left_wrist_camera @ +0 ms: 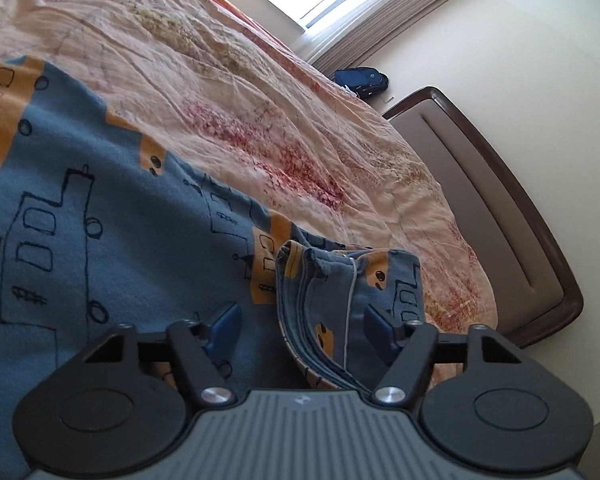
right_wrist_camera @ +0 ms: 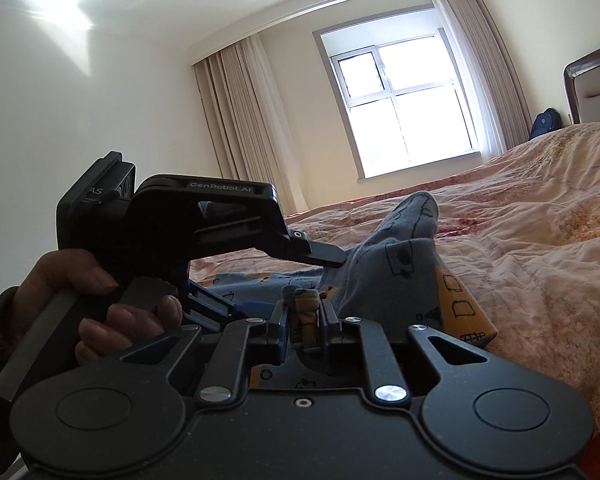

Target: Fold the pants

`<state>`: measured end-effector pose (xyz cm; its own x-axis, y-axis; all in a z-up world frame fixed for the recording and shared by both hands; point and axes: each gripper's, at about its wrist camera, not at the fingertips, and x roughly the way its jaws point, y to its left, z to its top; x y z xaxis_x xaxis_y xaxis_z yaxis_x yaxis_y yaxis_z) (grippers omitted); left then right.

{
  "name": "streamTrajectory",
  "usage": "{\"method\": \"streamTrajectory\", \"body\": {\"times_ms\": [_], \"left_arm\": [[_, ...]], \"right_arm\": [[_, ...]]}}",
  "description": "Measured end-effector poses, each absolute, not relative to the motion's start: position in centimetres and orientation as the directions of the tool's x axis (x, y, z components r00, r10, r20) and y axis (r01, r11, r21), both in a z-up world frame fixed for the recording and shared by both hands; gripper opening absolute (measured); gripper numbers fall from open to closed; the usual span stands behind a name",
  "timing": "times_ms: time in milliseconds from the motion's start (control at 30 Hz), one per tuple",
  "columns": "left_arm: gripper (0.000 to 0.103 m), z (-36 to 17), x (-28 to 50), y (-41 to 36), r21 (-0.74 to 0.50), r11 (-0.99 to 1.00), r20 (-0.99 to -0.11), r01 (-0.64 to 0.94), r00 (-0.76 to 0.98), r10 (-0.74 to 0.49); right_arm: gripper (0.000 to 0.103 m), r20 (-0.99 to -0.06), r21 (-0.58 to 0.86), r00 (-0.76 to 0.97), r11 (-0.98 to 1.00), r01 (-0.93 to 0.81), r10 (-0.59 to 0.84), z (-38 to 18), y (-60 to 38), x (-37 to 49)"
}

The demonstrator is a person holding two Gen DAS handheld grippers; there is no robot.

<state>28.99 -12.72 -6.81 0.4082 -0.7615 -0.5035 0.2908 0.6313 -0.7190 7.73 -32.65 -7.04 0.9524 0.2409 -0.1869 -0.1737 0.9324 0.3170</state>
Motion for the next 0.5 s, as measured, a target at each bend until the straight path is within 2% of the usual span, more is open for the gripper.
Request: {"method": "streamTrajectory", "body": {"times_ms": [33, 67, 100, 133, 167, 200, 367, 433, 500], "left_arm": [[0.050, -7.2, 29.3, -13.0, -0.737, 0.616, -0.497, 0.277, 0.395, -0.772], [0.037, -7.5, 29.5, -13.3, -0.749, 0.606, -0.494, 0.266, 0.385, -0.780], [0.030, -7.7, 29.4, -13.5, -0.748, 0.612, -0.499, 0.255, 0.391, -0.773], [0.025, -7.7, 29.2, -13.6, -0.742, 0.620, -0.501, 0.254, 0.404, -0.765], [0.016, -7.6, 29.0, -13.7, -0.731, 0.630, -0.499, 0.260, 0.425, -0.755], [0.012, -7.3, 28.7, -13.7, -0.724, 0.636, -0.494, 0.268, 0.442, -0.749], [0.009, -4.2, 27.2, -13.4, -0.661, 0.675, -0.481, 0.329, 0.505, -0.717], [0.009, -2.6, 26.2, -13.1, -0.626, 0.691, -0.462, 0.361, 0.543, -0.701], [0.009, -1.0, 25.4, -12.5, -0.596, 0.707, -0.445, 0.381, 0.576, -0.685]], "right_arm": [[0.017, -0.187, 0.319, 0.952, 0.932, -0.174, 0.242, -7.0, -32.7, 7.6], [0.017, -0.189, 0.320, 0.952, 0.932, -0.173, 0.241, -7.0, -32.7, 7.6], [0.017, -0.190, 0.319, 0.953, 0.933, -0.167, 0.236, -7.0, -32.8, 7.5], [0.017, -0.191, 0.318, 0.954, 0.934, -0.163, 0.232, -6.9, -32.9, 7.4], [0.017, -0.189, 0.319, 0.955, 0.934, -0.160, 0.228, -6.9, -33.0, 7.3], [0.017, -0.188, 0.318, 0.956, 0.935, -0.159, 0.227, -6.7, -33.0, 7.2], [0.017, -0.170, 0.288, 0.958, 0.941, -0.178, 0.233, -5.7, -32.3, 6.4], [0.021, -0.156, 0.278, 0.959, 0.942, -0.188, 0.237, -5.0, -31.9, 6.0], [0.030, -0.135, 0.273, 0.961, 0.941, -0.198, 0.241, -4.3, -31.4, 5.6]]}}
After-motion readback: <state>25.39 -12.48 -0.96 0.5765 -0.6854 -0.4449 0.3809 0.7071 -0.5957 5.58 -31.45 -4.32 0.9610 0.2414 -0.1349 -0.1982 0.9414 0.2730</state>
